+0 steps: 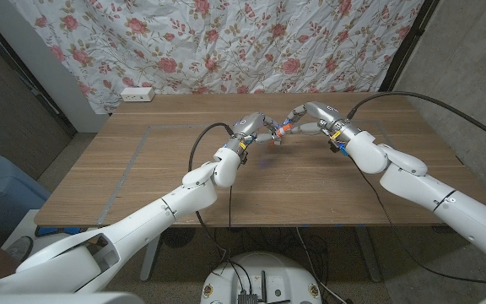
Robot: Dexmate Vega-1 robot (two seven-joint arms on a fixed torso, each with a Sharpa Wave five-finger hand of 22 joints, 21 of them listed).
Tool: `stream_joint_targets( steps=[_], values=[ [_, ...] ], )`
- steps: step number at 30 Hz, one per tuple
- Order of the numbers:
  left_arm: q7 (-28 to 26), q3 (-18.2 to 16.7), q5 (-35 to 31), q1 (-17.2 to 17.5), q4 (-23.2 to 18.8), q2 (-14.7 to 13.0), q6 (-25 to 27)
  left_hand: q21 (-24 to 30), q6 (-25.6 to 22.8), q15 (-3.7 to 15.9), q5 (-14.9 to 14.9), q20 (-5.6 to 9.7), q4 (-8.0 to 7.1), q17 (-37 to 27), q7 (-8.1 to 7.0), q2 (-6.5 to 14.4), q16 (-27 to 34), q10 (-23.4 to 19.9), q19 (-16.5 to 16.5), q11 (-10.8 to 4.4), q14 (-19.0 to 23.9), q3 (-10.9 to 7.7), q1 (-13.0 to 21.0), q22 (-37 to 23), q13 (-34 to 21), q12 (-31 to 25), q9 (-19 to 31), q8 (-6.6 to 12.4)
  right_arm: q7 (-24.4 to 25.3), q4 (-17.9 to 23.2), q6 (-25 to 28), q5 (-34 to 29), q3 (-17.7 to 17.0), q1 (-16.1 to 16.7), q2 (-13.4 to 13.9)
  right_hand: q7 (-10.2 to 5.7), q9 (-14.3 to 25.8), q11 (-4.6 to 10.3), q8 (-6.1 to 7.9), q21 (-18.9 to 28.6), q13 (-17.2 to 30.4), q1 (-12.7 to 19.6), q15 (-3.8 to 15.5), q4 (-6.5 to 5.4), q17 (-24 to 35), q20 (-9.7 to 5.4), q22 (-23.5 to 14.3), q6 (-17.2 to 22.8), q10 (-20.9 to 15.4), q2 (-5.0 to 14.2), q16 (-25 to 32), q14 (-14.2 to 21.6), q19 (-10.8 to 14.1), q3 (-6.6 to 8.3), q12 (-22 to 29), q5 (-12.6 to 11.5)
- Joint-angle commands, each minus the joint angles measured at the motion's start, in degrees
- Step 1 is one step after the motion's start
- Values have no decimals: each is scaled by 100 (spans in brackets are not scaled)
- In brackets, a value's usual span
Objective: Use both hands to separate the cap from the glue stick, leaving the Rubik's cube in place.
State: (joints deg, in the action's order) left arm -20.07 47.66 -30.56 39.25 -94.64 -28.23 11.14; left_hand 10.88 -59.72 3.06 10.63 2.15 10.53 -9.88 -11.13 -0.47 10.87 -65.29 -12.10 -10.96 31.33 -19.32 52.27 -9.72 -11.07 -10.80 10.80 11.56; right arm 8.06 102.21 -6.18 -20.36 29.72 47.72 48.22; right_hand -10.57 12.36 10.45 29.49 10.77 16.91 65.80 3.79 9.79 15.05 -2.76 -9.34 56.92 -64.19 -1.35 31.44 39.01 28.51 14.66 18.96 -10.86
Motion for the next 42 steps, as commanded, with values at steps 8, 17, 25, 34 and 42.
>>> stream_joint_targets(
  steps=[8, 17, 25, 34, 42],
  values=[
    [90, 13, -41, -22, -6, -29, 6, 8, -598, 811, 29, -17, -105, -5, 304, 388, -29, -186, -2, -186, 46, -183, -92, -11, -24, -27, 16, 40, -103, 63, 18, 57, -44, 27, 56, -4, 10, 168, -4, -30, 21, 229, 946, -48, 28, -335, -1, -59, -193, 245, 16, -34, -27, -7, -46, -36],
    [129, 10, -54, -5, -38, -52, 32, 7, -595, 812, 28, -15, -102, -10, 298, 393, -24, -174, 0, -185, 45, -191, -98, -11, -24, -24, 17, 41, -183, 66, -21, 160, -77, 13, 77, -35, 1, 166, -36, -23, 46, 235, 940, -71, 42, -309, -2, -158, -148, 268, 7, -70, -20, -50, -83, -34],
    [141, -6, -65, 19, -73, -77, 68, 8, -597, 812, 26, -14, -99, -13, 296, 393, -20, -175, -2, -185, 44, -194, -101, -11, -25, -27, 17, 43, -238, 111, -36, 212, -114, 19, 113, -46, -3, 162, -43, -21, 55, 239, 940, -78, 47, -289, -2, -184, -102, 279, -2, -96, -15, -80, -117, -37],
    [203, -16, -85, 54, -158, -134, 132, 7, -593, 814, 25, -15, -97, -15, 300, 396, -16, -173, 0, -185, 44, -199, -106, -11, -25, -28, 17, 43, -272, 157, -42, 280, -181, 53, 163, -53, -6, 165, -55, -21, 69, 232, 938, -90, 50, -274, -2, -218, -75, 300, -8, -117, -12, -111, -141, -39],
    [295, -52, -174, 126, -353, -268, 282, 7, -579, 815, 24, -18, -94, -14, 299, 393, -18, -167, 2, -185, 37, -205, -111, -11, -25, -28, 17, 39, -286, 214, 30, 236, -224, 69, 225, -53, -9, 167, -67, -21, 94, 230, 936, -92, 70, -265, -2, -251, -67, 314, 0, -128, -12, -143, -153, -44]
  ],
)
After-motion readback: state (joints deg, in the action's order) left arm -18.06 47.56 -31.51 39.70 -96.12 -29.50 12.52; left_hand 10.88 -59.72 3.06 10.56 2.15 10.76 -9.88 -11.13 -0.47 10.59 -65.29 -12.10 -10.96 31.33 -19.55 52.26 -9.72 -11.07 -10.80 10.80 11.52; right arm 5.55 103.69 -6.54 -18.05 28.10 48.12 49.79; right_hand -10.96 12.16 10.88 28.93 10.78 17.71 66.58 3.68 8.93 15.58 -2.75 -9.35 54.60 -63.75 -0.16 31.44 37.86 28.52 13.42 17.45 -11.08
